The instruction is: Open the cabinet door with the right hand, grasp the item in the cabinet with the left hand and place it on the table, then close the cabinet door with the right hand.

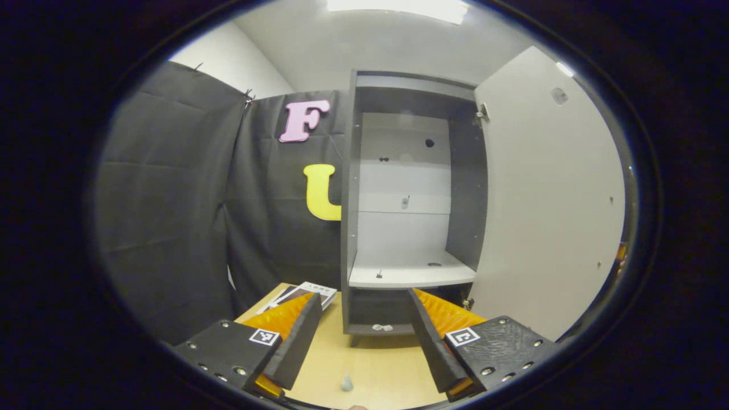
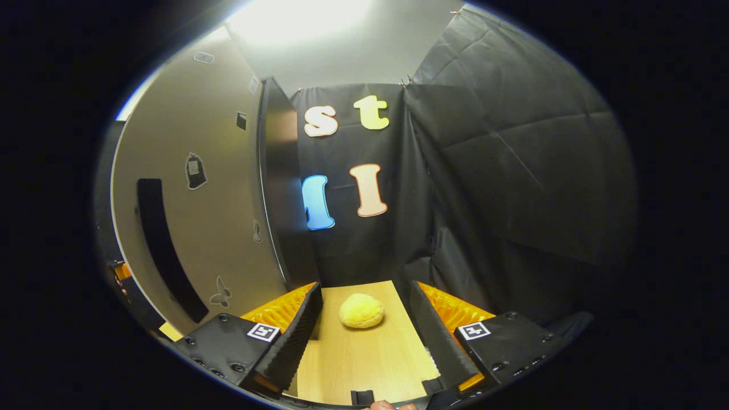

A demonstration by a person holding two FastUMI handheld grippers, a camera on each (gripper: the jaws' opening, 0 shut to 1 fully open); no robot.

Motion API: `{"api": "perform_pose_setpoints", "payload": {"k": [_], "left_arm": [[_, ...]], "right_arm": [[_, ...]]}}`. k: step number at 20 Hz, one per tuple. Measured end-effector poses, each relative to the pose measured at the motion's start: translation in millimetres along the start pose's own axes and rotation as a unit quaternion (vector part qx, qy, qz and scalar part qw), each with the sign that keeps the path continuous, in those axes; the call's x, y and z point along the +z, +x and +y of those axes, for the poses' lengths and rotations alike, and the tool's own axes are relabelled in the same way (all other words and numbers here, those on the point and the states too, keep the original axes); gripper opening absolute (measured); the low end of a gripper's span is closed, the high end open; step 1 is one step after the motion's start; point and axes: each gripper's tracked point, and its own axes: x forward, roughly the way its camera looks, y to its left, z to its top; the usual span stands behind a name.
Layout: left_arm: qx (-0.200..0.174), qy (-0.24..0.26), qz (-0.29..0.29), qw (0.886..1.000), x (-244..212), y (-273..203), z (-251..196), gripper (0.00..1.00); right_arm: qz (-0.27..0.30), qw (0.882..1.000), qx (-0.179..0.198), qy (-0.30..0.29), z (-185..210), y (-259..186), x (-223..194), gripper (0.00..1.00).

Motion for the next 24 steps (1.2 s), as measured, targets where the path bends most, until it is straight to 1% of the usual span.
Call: {"api": "perform_pose_setpoints", "payload": {"k": [1,2,3,4,5,7,8,10,12,13,14,15,17,18,19,20,21,22,23,24], "left_arm": [[-0.008,-0.007,0.012,1.0,1,6,7,0.89],[-0.016,-0.014,0.007,1.0,6,14,16,0.89],[-0.018,-0.021,0.001,1.0,13,22,27,0.89],[-0.02,-0.027,0.0,0.999,18,25,39,0.9],[-0.022,-0.031,0.002,0.999,21,29,49,0.88],[-0.021,-0.032,-0.002,0.999,28,36,70,0.88],[-0.024,-0.032,-0.004,0.999,29,38,76,0.9],[-0.037,-0.037,0.0,0.999,19,43,86,0.9],[-0.05,-0.05,0.011,0.997,3,46,95,0.89],[-0.055,-0.055,0.016,0.997,-1,47,98,0.9],[-0.057,-0.056,0.017,0.997,-4,47,103,0.9],[-0.059,-0.055,0.014,0.997,-3,48,109,0.88],[-0.061,-0.048,0.011,0.997,-5,54,117,0.88],[-0.061,-0.043,0.015,0.997,-9,57,121,0.9],[-0.061,-0.039,0.016,0.997,-9,60,125,0.88],[-0.064,-0.036,0.014,0.997,-8,62,126,0.88],[-0.067,-0.033,0.012,0.997,-7,64,128,0.88],[-0.069,-0.029,0.01,0.997,-7,65,132,0.9],[-0.069,-0.024,0.011,0.997,-7,65,136,0.88],[-0.067,-0.019,0.014,0.997,-11,66,140,0.91]], "right_arm": [[-0.006,1.0,-0.005,0.001,6,-6,4,0.98],[-0.012,1.0,-0.007,0.003,14,-10,6,0.98],[-0.018,1.0,-0.011,0.004,20,-14,9,0.92],[-0.025,0.999,-0.02,0.005,24,-16,11,0.92],[-0.028,0.999,-0.026,0.008,29,-18,13,0.92],[-0.019,0.999,-0.033,0.019,41,-24,11,0.92],[-0.023,0.998,-0.039,0.032,44,-27,13,0.93],[-0.031,0.997,-0.035,0.059,60,-33,17,0.92],[-0.031,0.997,-0.034,0.066,71,-37,17,0.92],[-0.03,0.997,-0.035,0.063,75,-38,18,0.98],[-0.032,0.997,-0.032,0.057,82,-40,19,0.98],[-0.035,0.998,-0.029,0.049,89,-40,21,0.98],[-0.039,0.998,-0.041,0.024,89,-44,24,0.98],[-0.033,0.998,-0.047,0.017,89,-45,22,0.98],[-0.029,0.998,-0.053,0.015,90,-45,21,0.98],[-0.029,0.998,-0.058,0.012,92,-46,23,0.98],[-0.03,0.998,-0.062,0.004,93,-46,24,0.98],[-0.033,0.997,-0.063,-0.004,96,-45,26,0.97],[-0.033,0.997,-0.063,-0.011,100,-45,26,0.97],[-0.033,0.997,-0.063,-0.01,105,-44,25,0.97]]}}
